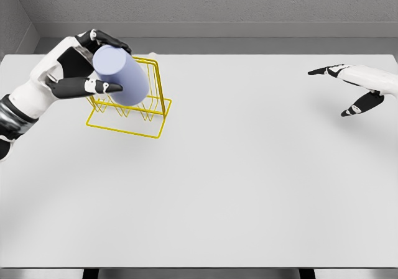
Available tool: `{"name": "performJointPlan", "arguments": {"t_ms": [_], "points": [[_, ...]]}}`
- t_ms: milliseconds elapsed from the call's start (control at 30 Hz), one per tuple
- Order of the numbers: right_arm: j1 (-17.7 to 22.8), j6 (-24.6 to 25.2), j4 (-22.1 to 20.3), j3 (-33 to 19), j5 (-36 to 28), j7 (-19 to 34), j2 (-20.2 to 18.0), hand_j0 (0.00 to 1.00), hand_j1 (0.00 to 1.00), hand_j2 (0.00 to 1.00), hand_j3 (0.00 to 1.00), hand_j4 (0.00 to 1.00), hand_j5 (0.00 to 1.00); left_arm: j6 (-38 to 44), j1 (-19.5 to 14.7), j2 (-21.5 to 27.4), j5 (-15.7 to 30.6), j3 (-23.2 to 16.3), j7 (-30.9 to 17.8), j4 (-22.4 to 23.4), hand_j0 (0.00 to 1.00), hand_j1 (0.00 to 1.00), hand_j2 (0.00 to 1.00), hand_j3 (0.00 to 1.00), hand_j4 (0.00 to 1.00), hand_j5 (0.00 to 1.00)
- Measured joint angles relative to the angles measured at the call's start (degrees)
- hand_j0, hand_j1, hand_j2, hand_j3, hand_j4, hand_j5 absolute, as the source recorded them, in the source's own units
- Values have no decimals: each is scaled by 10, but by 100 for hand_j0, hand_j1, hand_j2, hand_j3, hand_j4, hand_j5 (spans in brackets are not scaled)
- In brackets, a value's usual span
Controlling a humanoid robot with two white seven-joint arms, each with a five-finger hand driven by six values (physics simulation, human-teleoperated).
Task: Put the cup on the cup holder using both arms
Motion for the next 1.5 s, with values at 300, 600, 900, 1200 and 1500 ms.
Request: {"name": "performJointPlan", "arguments": {"t_ms": [300, 600, 900, 1200, 1500], "points": [[0, 0, 0, 0, 0, 0, 1, 100, 100, 100, 100, 100, 100, 4, 1, 3, 1, 2, 0, 7, 50, 50, 50, 50, 50, 50], [0, 0, 0, 0, 0, 0, 1, 100, 100, 100, 100, 100, 100, 8, -7, -2, 0, 2, 0, 24, 50, 50, 50, 50, 50, 50], [0, 0, 1, -1, 0, 0, -1, 100, 100, 100, 100, 100, 100, 9, -5, -3, -3, 2, 0, 24, 95, 95, 95, 95, 95, 95], [0, 0, 1, -1, 0, 0, -1, 100, 100, 100, 100, 100, 100, 6, -5, 0, -5, 3, 0, 22, 97, 97, 97, 97, 97, 97], [0, 0, 0, 0, 0, 0, 1, 100, 100, 100, 100, 100, 100, -36, 9, 32, -5, 3, -53, -13, 98, 98, 98, 98, 98, 98]]}}
